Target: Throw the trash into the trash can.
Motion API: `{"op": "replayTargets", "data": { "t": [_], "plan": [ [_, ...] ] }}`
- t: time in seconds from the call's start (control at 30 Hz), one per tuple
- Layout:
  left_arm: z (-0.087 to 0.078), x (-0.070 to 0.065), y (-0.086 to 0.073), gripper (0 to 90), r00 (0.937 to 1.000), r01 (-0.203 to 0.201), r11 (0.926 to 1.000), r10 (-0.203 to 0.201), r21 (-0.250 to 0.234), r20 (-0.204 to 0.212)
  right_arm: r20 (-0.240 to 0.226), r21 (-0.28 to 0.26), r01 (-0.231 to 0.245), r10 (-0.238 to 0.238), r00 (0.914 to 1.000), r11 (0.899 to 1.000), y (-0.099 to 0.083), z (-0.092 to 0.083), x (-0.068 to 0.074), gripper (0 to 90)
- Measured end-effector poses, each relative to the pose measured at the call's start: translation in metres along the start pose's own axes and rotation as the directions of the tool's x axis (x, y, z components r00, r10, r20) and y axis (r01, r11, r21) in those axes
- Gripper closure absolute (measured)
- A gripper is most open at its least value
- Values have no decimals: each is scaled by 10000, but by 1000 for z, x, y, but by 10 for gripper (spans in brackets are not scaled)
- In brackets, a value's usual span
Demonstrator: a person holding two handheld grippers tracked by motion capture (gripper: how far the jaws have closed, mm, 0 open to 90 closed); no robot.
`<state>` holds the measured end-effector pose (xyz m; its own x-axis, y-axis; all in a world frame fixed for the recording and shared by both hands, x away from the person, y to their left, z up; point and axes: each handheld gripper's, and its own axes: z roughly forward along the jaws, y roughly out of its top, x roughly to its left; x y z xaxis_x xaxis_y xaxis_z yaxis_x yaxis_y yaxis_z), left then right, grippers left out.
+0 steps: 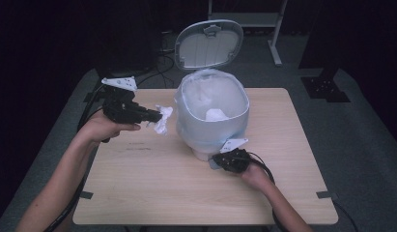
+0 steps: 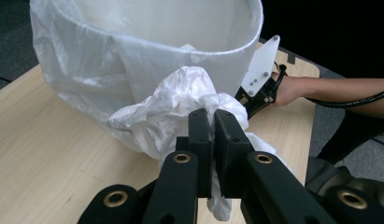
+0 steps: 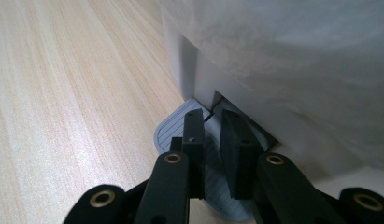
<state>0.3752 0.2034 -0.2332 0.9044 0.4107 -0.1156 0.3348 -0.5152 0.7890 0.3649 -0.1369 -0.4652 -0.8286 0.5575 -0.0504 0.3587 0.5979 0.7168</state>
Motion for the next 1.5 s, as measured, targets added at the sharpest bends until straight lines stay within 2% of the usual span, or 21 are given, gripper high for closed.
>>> {"op": "replayTargets", "data": {
  "t": [0.87,1.5],
  "plan": [
    [6,-10,37,862,9989,-447,9990,446,44,154,2,-7,-10,10,10000,10000,0,0,0,795],
    [18,-19,73,862,9963,-807,9967,805,63,304,17,-40,12,-12,10000,10000,-1,0,0,794]
  ]
}}
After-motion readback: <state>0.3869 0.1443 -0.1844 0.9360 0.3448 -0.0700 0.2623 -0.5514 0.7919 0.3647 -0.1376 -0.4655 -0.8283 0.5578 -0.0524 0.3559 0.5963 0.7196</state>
